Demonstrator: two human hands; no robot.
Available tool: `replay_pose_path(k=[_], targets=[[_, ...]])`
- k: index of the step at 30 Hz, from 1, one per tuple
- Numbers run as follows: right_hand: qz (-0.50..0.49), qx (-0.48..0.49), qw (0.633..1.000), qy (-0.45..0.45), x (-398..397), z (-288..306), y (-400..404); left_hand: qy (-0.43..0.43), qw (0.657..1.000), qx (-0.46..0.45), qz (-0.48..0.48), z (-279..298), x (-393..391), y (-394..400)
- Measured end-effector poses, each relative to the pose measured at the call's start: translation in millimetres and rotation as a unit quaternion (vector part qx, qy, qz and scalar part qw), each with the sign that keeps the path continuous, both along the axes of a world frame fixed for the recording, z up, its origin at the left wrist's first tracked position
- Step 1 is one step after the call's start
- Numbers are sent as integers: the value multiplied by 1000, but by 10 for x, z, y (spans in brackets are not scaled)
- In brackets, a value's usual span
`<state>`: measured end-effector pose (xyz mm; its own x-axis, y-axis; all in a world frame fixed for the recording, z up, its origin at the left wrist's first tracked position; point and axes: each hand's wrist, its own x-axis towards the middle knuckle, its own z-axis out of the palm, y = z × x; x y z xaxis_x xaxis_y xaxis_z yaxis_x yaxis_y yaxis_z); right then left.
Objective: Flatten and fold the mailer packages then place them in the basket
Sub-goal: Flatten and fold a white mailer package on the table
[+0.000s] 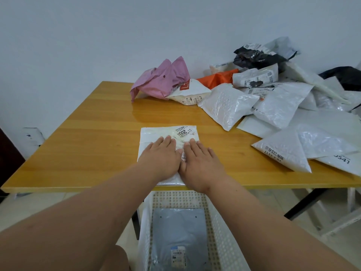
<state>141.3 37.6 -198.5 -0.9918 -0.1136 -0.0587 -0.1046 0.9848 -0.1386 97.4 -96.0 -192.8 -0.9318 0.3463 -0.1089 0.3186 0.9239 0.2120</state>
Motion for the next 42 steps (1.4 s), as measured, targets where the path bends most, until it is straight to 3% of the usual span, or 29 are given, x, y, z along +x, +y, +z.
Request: replay_pose_path(k=[16,19,22,30,42], targets=[[-14,39,999,-34,-55,171,-47,-1,1000,-28,-13,-19,44,-48],[-25,73,996,34,-160,338,-58,61,998,-22,-1,76,-29,-114],[-14,34,994,107,-260,312,-78,91,995,-22,26,84,-128,-157],[36,27,999,7,-447,46,-49,15,999,-36,27,-79,-251,-182],[28,16,999,-18,-481,26,-76,7,999,-41,21,-89,-254,-183]])
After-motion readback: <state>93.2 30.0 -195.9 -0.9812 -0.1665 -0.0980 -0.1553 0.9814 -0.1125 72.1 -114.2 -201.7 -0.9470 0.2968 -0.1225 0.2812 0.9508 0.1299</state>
